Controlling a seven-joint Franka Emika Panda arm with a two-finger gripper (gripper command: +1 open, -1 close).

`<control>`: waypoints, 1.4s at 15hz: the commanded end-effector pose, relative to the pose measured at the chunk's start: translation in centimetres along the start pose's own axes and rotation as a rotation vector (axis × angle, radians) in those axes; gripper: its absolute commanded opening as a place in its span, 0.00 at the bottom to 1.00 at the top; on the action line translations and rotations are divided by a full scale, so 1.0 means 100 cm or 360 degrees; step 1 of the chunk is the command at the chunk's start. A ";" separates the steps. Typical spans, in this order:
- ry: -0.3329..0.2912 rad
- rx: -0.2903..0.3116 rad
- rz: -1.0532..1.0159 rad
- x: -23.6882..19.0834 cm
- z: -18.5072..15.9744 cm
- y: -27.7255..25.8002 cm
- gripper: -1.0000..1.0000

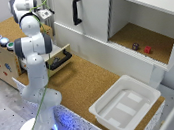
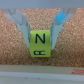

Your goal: Put the yellow object in the drawer

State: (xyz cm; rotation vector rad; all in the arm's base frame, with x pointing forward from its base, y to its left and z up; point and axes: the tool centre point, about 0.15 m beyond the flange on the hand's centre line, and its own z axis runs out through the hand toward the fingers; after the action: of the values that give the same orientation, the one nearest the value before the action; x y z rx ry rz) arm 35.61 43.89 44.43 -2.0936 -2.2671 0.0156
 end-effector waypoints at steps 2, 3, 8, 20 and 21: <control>0.0182 -0.0057 0.0150 -0.064 -0.021 -0.020 0.00; 0.0187 -0.0056 0.0169 -0.075 -0.021 -0.023 0.00; 0.0199 -0.0012 0.0244 -0.131 -0.012 -0.048 0.00; 0.0037 -0.0121 0.0220 -0.134 0.075 -0.080 0.00; 0.0040 -0.0127 0.0206 -0.135 0.081 -0.080 0.00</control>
State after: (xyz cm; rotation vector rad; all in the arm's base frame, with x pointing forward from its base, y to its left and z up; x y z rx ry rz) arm 30.34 31.14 40.46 -2.2500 -2.1039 0.1269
